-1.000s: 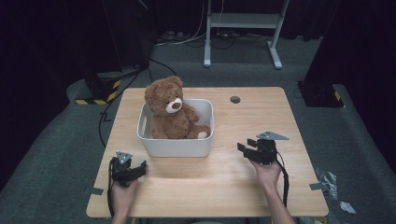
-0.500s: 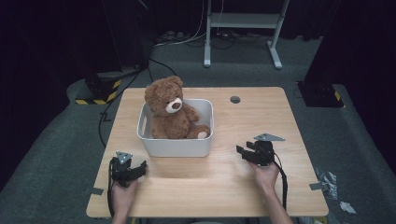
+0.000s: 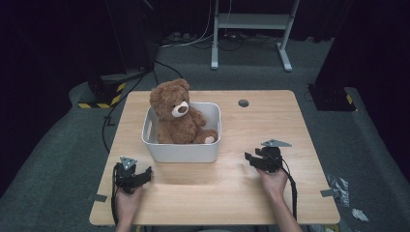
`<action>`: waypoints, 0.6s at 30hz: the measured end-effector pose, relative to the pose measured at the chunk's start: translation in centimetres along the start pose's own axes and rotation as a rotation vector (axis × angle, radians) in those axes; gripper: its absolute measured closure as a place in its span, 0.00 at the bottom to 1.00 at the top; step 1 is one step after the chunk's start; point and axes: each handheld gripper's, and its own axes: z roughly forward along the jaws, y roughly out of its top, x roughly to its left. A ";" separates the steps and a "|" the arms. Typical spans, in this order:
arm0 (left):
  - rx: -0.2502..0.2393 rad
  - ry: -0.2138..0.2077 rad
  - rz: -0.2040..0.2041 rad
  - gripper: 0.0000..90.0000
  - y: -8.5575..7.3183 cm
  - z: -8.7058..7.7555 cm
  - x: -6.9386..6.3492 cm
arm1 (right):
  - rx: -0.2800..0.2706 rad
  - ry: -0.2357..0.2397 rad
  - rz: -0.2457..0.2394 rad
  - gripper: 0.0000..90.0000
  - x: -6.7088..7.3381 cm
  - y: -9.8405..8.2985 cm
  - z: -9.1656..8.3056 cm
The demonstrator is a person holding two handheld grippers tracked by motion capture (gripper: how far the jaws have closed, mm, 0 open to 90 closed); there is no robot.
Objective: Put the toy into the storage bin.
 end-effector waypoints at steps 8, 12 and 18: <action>0.000 0.000 0.000 0.27 0.0 0.0 0.0 | 0.014 -0.031 0.000 0.47 -0.4 -0.3 0.5; 0.000 0.000 0.000 0.27 0.0 0.0 0.0 | 0.025 -0.049 0.004 0.46 -0.6 -0.4 0.8; 0.000 0.000 0.000 0.27 0.0 0.0 0.0 | 0.050 -0.074 -0.028 0.44 -0.6 -0.5 1.1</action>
